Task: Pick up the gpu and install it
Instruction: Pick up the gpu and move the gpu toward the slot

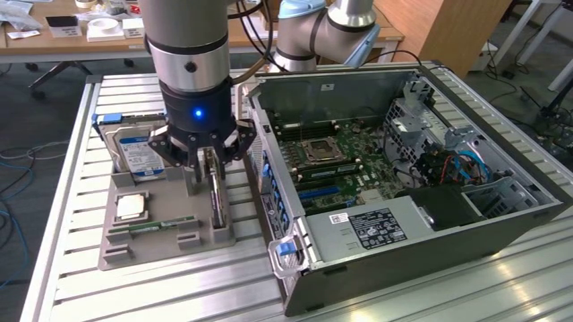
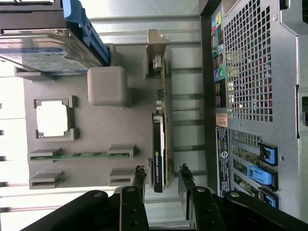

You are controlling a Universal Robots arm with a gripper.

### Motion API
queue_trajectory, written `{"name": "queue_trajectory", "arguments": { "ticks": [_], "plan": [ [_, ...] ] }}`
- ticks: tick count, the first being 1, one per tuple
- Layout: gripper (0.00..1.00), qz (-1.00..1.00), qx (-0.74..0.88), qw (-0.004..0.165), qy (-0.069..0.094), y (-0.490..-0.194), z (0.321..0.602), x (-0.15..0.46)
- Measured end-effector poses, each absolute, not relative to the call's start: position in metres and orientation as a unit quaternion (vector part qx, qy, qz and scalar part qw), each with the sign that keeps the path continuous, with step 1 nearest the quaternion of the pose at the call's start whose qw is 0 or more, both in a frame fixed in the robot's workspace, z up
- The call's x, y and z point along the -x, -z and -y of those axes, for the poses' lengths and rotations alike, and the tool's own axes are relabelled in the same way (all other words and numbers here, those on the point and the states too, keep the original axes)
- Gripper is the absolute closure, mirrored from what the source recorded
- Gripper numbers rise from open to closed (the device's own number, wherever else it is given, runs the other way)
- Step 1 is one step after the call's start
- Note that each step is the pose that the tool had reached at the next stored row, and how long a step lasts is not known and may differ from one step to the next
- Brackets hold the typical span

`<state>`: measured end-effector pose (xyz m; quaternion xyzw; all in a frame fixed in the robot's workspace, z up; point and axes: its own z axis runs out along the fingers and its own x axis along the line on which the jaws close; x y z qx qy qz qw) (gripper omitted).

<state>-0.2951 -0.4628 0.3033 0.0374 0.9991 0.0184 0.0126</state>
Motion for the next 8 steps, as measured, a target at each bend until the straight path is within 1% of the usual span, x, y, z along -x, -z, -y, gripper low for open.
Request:
{"name": "queue_trajectory", "arguments": {
  "ticks": [8],
  "plan": [
    [0.58,-0.999,-0.037,0.013,-0.018,-0.3007,0.4629,0.2951]
  ]
}}
